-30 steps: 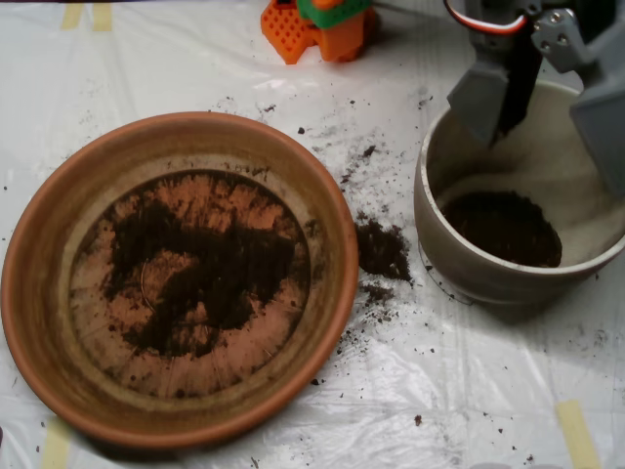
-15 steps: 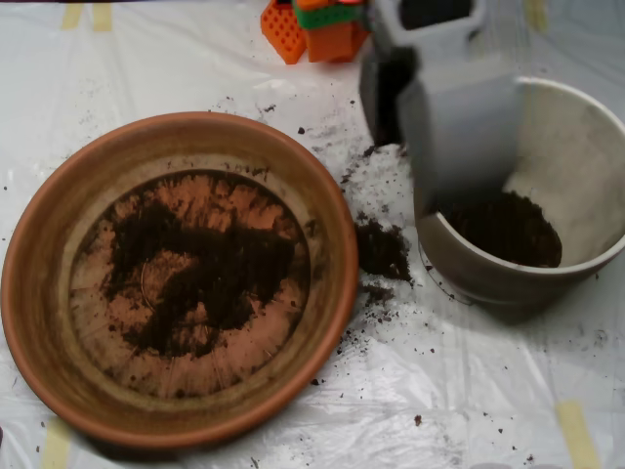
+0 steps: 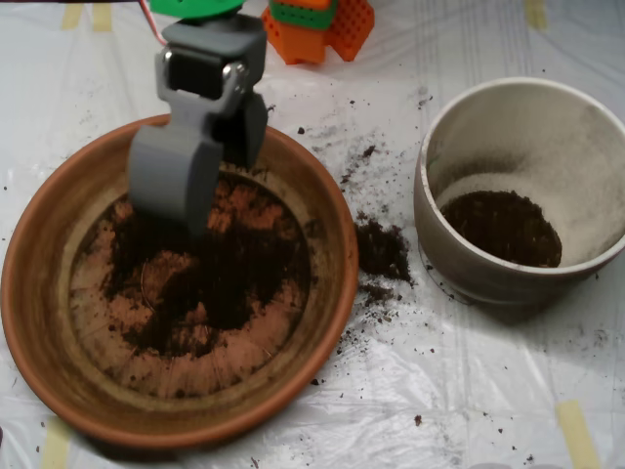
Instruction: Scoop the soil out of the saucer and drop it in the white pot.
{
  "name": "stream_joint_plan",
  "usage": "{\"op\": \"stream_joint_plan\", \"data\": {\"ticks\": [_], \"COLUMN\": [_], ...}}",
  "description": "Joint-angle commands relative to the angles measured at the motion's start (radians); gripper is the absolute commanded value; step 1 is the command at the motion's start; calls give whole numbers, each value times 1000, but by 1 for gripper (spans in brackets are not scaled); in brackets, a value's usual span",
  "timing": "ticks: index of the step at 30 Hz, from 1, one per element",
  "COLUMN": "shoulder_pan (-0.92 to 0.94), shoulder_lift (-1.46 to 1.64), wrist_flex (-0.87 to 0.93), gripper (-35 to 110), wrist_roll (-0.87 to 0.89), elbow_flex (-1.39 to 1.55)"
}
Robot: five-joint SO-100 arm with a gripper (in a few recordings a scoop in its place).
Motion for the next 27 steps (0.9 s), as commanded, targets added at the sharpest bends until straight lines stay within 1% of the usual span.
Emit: {"op": "stream_joint_plan", "data": {"ticks": [1, 4, 8, 14, 24, 27], "shoulder_pan": [124, 189, 253, 281, 301, 307], "shoulder_lift": [57, -20, -193, -459, -675, -762], "wrist_flex": [-137, -212, -275, -215, -140, -89], "gripper": [34, 34, 35, 34, 34, 28], "wrist_roll": [-14, -26, -37, -34, -20, -26], "elbow_flex": [97, 141, 112, -98, -339, -448]}}
